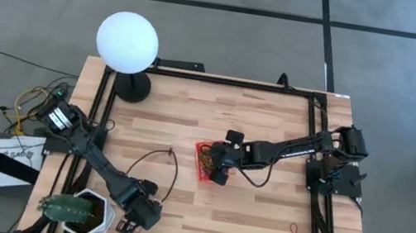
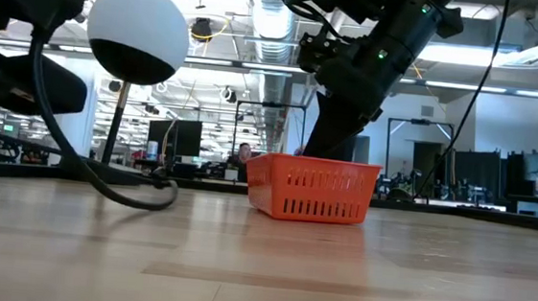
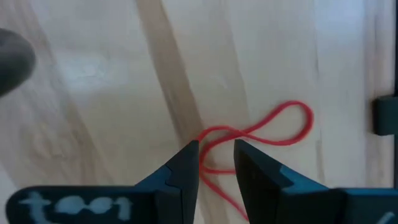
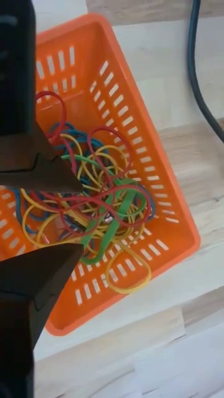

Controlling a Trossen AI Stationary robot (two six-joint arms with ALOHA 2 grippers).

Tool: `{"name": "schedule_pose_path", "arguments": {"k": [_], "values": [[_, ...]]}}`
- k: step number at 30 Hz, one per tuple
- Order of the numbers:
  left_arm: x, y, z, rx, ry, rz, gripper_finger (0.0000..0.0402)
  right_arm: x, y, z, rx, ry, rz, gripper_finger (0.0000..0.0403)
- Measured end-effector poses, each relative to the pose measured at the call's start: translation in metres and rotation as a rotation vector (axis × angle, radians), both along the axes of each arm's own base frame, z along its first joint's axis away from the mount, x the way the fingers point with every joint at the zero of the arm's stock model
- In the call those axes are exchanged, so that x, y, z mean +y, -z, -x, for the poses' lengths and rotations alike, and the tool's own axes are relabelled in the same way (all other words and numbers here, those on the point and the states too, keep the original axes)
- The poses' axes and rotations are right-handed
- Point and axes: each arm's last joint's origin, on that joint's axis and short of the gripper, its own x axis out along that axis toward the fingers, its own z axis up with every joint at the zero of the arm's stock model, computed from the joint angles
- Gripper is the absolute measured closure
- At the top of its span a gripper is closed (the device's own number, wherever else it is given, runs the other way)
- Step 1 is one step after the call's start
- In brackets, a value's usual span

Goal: Pick and place items into bin
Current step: Put the red rubber band into the orange bin

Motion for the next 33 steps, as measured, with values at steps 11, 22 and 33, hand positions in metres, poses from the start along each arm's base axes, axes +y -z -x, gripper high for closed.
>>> {"name": "schedule_pose_path", "arguments": {"k": [11,22,33], "values": [[0.001,0.002,-0.001,-0.029,0.012,-0.037,0.0313,0.000,0.000,0.000,0.000,0.000,0.000,0.0266],[-0.007,0.019,0.002,0.012,0.003,-0.073,0.0314,0.000,0.000,0.001,0.007,0.000,0.001,0.0265],[0.001,-0.020,-0.020,-0.004,0.226,-0.220,0.0396,0.002,0.001,0.003,0.032,-0.007,0.004,0.0268]]}}
